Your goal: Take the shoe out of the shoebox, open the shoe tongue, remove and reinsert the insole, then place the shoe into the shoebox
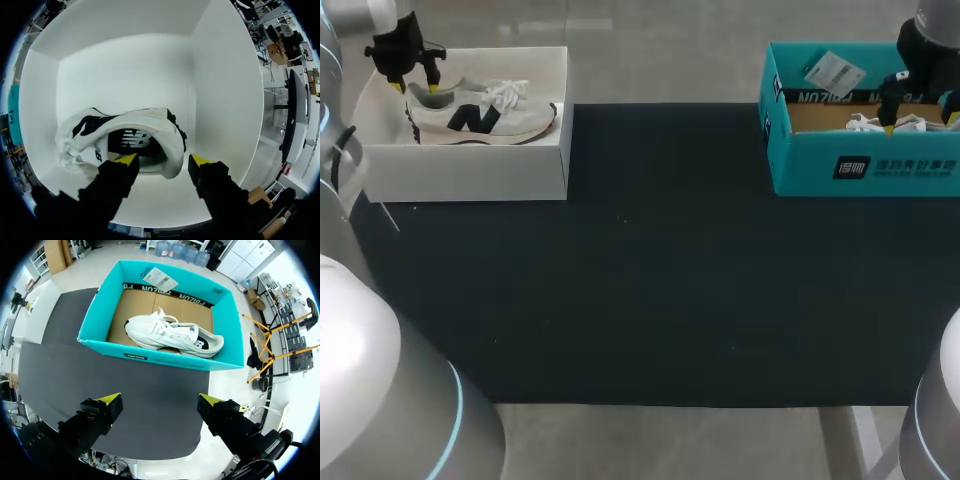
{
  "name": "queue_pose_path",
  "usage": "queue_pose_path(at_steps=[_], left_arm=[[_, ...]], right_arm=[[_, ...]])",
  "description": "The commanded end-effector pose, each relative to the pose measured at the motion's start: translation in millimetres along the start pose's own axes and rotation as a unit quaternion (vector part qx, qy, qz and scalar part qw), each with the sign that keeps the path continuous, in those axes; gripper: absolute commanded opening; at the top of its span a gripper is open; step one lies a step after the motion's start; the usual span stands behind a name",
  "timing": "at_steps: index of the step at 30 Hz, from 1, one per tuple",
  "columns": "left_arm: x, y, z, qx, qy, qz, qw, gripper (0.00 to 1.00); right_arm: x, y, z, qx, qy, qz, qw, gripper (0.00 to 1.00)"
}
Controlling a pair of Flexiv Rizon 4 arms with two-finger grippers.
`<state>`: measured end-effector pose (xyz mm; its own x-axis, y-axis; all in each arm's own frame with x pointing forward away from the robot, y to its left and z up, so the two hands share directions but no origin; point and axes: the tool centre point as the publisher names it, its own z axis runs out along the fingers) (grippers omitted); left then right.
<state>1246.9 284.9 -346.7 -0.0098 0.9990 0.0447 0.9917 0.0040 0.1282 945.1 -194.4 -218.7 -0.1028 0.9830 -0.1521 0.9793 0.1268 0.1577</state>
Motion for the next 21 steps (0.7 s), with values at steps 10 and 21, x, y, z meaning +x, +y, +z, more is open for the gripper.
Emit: queue_pose_path(at_steps=[10,21], left_arm=[[16.1,6.8,25.9,0.087,0.008,-0.011,0.996,0.47],[24.0,5.1,57.7,0.132,0.004,-0.027,0.991,0.46]], right_arm=[[0.2,-0.8,0.3,-0.001,-0.001,0.000,1.000,1.00],[0.2,-0.8,0.3,-0.001,-0.001,0.000,1.000,1.00]])
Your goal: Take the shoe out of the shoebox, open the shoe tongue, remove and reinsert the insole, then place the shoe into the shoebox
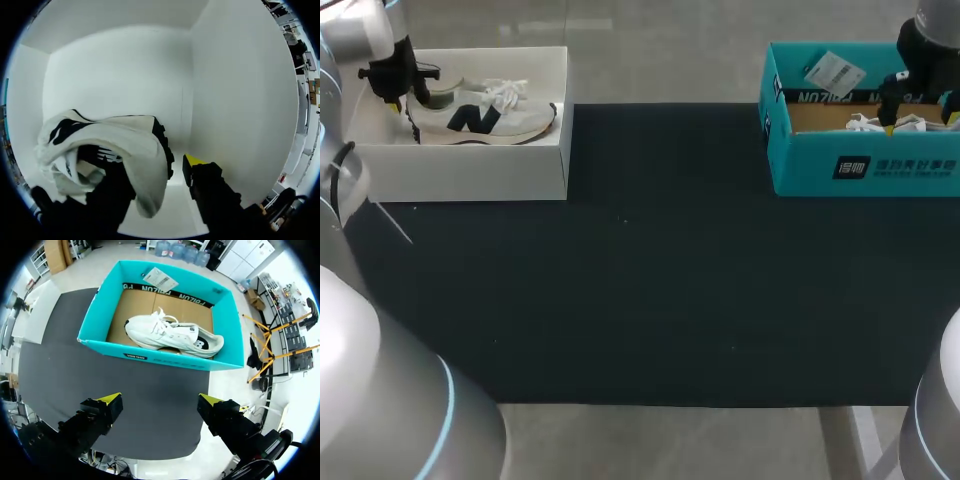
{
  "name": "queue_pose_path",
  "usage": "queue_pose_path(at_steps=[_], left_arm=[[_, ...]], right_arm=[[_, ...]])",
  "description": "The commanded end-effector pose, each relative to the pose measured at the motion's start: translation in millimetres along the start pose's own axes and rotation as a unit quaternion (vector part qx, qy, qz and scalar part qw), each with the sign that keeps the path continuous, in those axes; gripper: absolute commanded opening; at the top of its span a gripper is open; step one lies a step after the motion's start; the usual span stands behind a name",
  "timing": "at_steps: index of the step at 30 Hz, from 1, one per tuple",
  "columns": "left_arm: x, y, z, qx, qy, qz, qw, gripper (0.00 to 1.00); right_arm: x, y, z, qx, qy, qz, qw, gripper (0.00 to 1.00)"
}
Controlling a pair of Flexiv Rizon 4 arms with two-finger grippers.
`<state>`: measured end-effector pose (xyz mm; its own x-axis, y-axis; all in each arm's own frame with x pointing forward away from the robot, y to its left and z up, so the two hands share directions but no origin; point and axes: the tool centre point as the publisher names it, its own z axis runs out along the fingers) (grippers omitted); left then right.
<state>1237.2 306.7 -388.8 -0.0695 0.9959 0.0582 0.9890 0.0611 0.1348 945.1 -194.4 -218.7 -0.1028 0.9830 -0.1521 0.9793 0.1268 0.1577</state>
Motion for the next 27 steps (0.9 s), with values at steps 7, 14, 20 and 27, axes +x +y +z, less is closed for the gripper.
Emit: queue_pose_path(at_steps=[7,14,20,27], left_arm=[[2.2,18.4,20.3,0.142,-0.002,0.008,0.990,0.37],[3.4,20.1,16.7,0.143,-0.008,0.010,0.990,0.00],[7.2,25.4,-6.7,0.138,-0.026,0.022,0.990,0.00],[4.1,25.5,-53.1,0.146,-0.022,0.031,0.989,0.00]], right_arm=[[0.2,-0.8,0.3,-0.001,-0.001,0.000,1.000,1.00],[0.2,-0.8,0.3,-0.001,-0.001,0.000,1.000,1.00],[0.2,-0.8,0.3,-0.001,-0.001,0.000,1.000,1.00],[0.2,-0.8,0.3,-0.001,-0.001,0.000,1.000,1.00]])
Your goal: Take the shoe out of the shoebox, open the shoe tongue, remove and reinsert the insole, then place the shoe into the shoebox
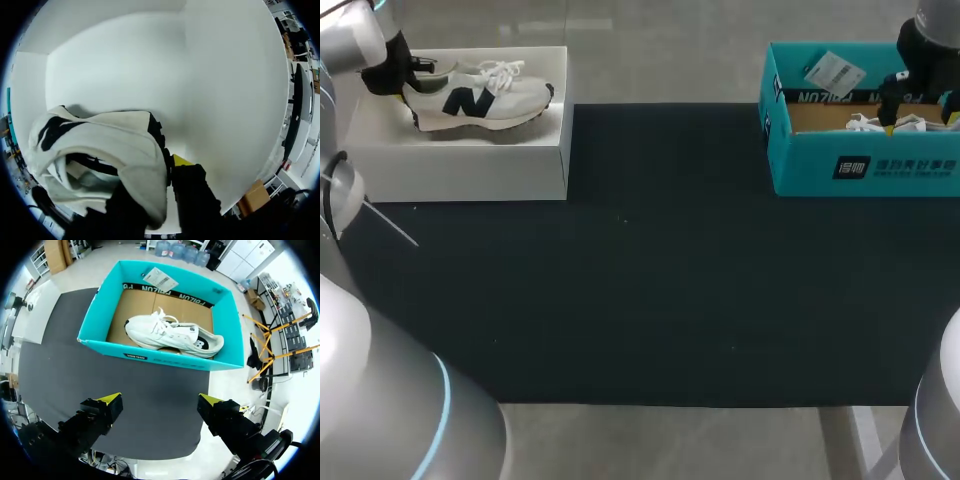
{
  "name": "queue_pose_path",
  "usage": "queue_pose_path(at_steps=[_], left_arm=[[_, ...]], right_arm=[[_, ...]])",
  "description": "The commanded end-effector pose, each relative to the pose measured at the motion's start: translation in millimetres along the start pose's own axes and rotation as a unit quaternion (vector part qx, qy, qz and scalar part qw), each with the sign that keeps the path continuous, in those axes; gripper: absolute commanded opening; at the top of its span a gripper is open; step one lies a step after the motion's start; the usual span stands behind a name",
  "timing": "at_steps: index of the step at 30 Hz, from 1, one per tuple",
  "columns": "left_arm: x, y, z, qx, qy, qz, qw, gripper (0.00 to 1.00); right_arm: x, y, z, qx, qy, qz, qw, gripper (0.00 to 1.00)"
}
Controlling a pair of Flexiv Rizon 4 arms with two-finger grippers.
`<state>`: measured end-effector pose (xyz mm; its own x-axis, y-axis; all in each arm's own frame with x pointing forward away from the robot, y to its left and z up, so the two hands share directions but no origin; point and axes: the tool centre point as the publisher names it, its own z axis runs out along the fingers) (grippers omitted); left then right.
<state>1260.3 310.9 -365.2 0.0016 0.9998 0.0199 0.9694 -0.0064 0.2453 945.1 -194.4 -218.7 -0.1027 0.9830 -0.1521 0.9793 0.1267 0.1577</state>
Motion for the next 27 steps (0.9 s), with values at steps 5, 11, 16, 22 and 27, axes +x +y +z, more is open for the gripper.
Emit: queue_pose_path(at_steps=[5,11,16,22,27], left_arm=[[-7.9,0.9,-75.9,0.207,-0.014,-0.035,0.978,0.00],[-17.7,-6.6,-122.2,0.177,-0.009,-0.052,0.983,0.00],[-27.3,-17.2,-153.3,0.146,-0.013,-0.052,0.988,0.00],[-42.0,-36.2,-192.7,0.077,0.004,-0.042,0.996,0.00],[-60.8,-61.4,-220.5,0.023,0.013,-0.042,0.999,0.00]], right_arm=[[0.3,-0.8,0.3,-0.001,-0.001,0.000,1.000,1.00],[0.3,-0.8,0.3,-0.001,-0.001,0.000,1.000,1.00],[0.3,-0.8,0.3,-0.001,-0.001,0.000,1.000,1.00],[0.3,-0.8,0.3,-0.001,-0.001,0.000,1.000,1.00],[0.3,-0.8,0.3,-0.001,-0.001,0.000,1.000,1.00]])
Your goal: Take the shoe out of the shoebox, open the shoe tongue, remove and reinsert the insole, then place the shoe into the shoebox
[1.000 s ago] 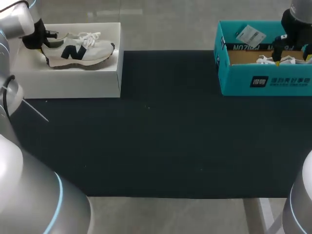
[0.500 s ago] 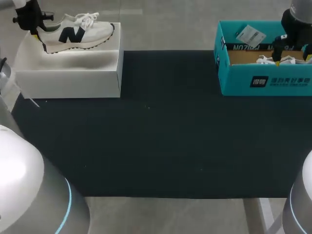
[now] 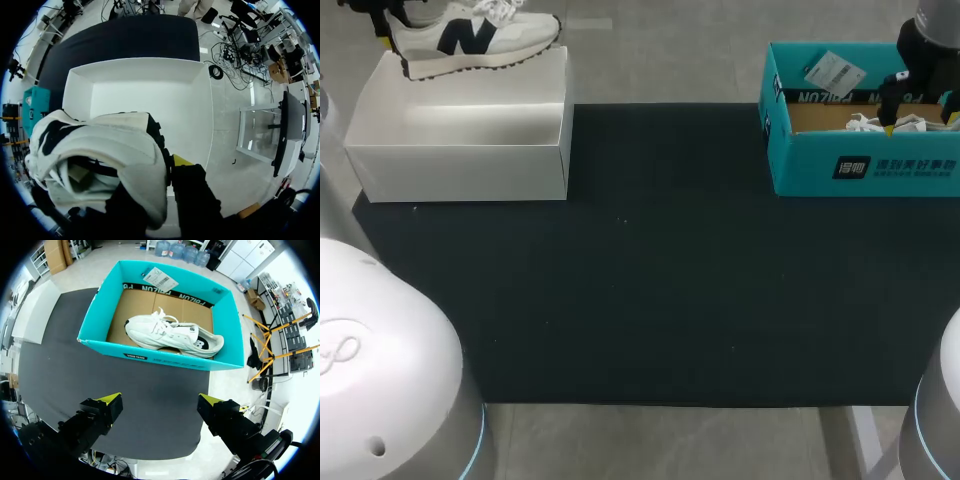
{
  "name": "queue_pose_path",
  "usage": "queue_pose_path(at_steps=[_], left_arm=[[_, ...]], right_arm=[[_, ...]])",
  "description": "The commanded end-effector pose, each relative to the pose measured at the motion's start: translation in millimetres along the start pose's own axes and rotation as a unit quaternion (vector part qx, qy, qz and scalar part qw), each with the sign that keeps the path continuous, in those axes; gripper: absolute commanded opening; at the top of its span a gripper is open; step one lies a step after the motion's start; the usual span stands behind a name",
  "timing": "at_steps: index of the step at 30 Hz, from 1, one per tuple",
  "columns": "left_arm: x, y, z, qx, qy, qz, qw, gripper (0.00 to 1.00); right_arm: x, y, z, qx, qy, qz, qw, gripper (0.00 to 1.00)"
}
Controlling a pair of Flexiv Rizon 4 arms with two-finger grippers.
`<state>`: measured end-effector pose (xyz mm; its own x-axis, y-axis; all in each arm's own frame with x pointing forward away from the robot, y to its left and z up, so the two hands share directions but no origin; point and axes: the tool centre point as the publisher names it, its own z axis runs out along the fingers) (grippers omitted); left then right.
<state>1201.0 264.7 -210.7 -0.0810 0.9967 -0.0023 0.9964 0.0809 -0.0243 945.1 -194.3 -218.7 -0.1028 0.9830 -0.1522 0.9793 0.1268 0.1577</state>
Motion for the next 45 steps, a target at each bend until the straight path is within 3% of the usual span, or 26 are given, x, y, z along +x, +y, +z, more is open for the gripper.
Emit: queue_pose_path(at_steps=[1,11,22,40,45], left_arm=[[-17.7,-63.5,-44.3,-0.123,0.008,-0.004,0.992,0.00],[-48.2,-131.2,-50.5,-0.165,0.015,0.005,0.986,0.00],[-72.1,-196.9,-48.7,-0.237,-0.004,0.007,0.971,0.00],[-96.6,-257.9,-39.9,-0.293,0.004,0.019,0.956,0.00],[-105.3,-275.5,-33.9,-0.294,0.009,0.023,0.956,0.00]], right_arm=[[0.1,-0.8,0.3,-0.001,-0.001,0.000,1.000,1.00],[0.1,-0.8,0.3,-0.001,-0.001,0.000,1.000,1.00],[0.1,-0.8,0.3,-0.001,-0.001,0.000,1.000,1.00],[0.1,-0.8,0.3,-0.001,-0.001,0.000,1.000,1.00],[0.1,-0.8,0.3,-0.001,-0.001,0.000,1.000,1.00]])
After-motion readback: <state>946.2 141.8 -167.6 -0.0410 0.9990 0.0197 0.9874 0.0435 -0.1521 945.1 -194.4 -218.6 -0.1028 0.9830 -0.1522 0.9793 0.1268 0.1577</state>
